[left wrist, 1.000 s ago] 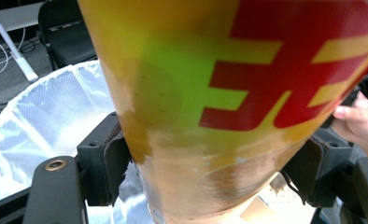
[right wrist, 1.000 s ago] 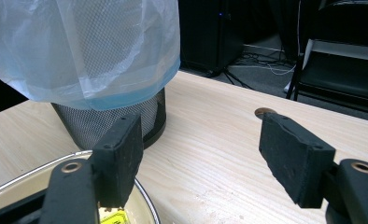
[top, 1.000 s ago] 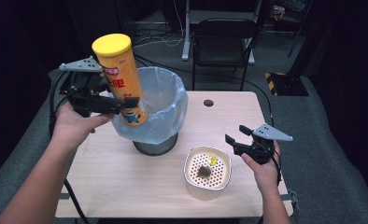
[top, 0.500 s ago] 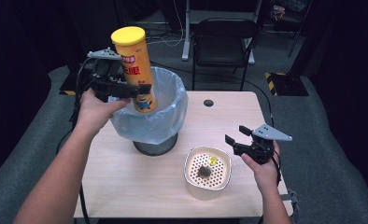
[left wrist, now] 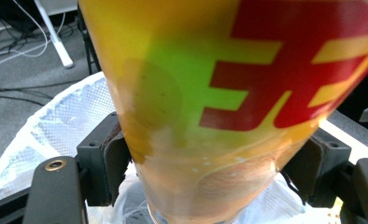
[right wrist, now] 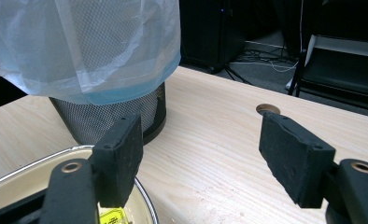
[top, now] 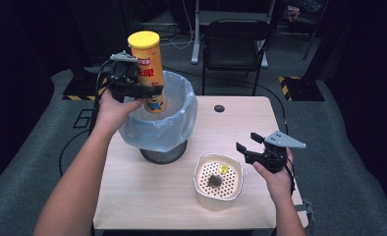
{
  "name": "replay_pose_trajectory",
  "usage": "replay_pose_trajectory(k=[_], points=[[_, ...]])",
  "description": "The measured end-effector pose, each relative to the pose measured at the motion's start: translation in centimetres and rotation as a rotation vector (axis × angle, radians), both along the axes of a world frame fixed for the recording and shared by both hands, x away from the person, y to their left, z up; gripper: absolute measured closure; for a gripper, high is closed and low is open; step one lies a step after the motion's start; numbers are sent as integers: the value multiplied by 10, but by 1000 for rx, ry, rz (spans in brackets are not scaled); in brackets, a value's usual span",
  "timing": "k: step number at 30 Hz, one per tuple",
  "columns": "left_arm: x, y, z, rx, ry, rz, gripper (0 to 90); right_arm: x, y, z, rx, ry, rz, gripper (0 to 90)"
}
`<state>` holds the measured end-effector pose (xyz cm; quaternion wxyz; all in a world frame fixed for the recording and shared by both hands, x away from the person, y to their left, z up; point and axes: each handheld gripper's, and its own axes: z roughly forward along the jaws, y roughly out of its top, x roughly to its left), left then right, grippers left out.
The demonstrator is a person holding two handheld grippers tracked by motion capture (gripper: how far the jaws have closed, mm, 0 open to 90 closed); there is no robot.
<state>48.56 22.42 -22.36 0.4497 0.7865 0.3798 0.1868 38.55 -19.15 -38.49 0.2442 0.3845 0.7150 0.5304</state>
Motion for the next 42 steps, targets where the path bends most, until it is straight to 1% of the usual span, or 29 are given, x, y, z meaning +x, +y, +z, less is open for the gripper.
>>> replay_pose_trajectory(k=[1,2,3,5,8,10,14,16,17,19,20,21,22,23,24,25,26,27,28,29,31,34,35,36,39,40,42], points=[[2,-1,-2,5,10,3,241,1,0,0,-2,-6,2,303],[4,-3,-3,16,10,7,241,0,0,0,0,0,0,303],[5,-4,-5,29,21,8,241,1,0,0,-2,-3,3,303],[10,-5,-9,32,32,12,241,1,-1,-1,-1,-3,2,303],[16,-5,-15,43,74,8,241,2,-1,-2,2,6,2,303],[20,-5,-19,46,96,5,240,1,-2,-2,2,1,1,303],[25,-4,-23,53,121,0,239,2,-4,-2,9,-1,0,303],[27,-4,-25,49,154,-2,238,3,-5,-4,7,7,0,303],[28,-4,-26,47,167,6,237,3,-5,-5,6,8,-2,303],[27,-3,-29,58,165,20,235,4,-5,-6,8,13,0,303],[27,-2,-30,56,175,29,232,5,-5,-6,7,8,0,303],[26,0,-31,55,171,55,218,5,-5,-6,7,9,-1,303],[26,2,-31,45,163,83,166,4,-5,-5,11,12,0,303],[26,6,-31,36,159,86,149,4,-5,-6,14,13,4,303],[26,8,-31,22,153,102,137,4,-4,-5,8,14,5,303],[24,11,-30,-2,139,123,129,4,-4,-5,8,13,1,303],[23,14,-30,-20,141,107,129,3,-3,-4,12,10,3,303],[21,16,-30,-22,139,105,130,3,-3,-3,14,3,7,303],[19,18,-29,-1,133,101,130,2,-3,-2,11,1,6,303],[17,20,-28,-2,130,102,132,2,-3,-2,10,-2,8,303],[13,24,-27,-6,131,88,140,1,-2,-1,16,-1,3,303],[7,28,-26,4,131,82,149,1,-2,-1,10,-3,3,303],[2,32,-25,1,125,67,153,1,-2,-1,11,1,2,303],[0,34,-25,-1,123,62,160,1,-3,-2,9,1,6,303],[-13,43,-20,-34,107,50,191,1,-2,-2,7,3,4,303],[-16,45,-19,-43,110,47,205,1,-2,-2,6,2,3,303],[-24,50,-18,-40,104,30,221,1,-2,-2,3,2,2,303]])
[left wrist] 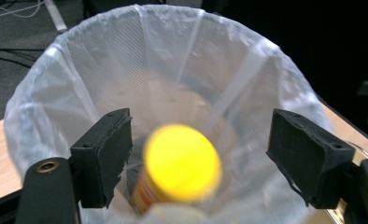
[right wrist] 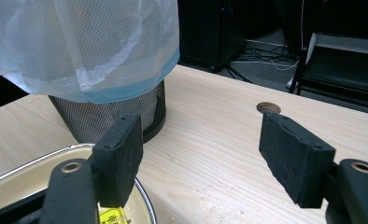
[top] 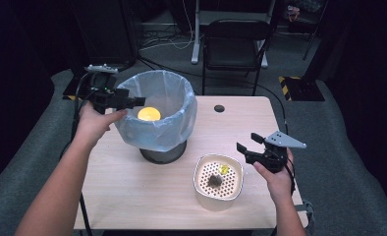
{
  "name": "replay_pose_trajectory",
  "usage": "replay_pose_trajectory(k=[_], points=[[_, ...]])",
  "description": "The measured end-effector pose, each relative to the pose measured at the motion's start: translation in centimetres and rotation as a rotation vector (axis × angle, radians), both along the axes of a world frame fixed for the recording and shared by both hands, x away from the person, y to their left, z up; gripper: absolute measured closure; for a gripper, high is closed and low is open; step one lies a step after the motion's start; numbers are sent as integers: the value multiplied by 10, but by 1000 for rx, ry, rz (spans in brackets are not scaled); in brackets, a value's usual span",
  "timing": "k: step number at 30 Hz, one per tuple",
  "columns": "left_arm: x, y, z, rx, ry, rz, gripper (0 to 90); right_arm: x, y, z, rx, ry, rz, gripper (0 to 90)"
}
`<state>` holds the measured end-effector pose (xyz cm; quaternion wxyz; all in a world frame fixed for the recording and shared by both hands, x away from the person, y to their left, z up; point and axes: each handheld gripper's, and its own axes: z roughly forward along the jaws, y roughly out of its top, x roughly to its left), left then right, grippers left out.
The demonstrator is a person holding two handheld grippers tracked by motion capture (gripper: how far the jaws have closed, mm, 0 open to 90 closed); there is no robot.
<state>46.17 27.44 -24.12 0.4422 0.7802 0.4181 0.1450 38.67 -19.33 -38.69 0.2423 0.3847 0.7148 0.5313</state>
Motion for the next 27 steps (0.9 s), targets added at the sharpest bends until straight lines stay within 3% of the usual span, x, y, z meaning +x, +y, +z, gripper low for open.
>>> replay_pose_trajectory(k=[5,13,21,27], points=[[-28,16,3,-18,-22,-36,250,0,-1,0,-2,2,-2,303],[-64,34,-5,-32,-42,-77,258,-1,0,0,-5,-1,-2,303],[-88,54,-31,-54,-32,-96,266,-2,2,0,-4,6,-5,303],[-91,65,-55,-55,-27,-82,275,-1,-1,-1,-5,5,-6,303]])
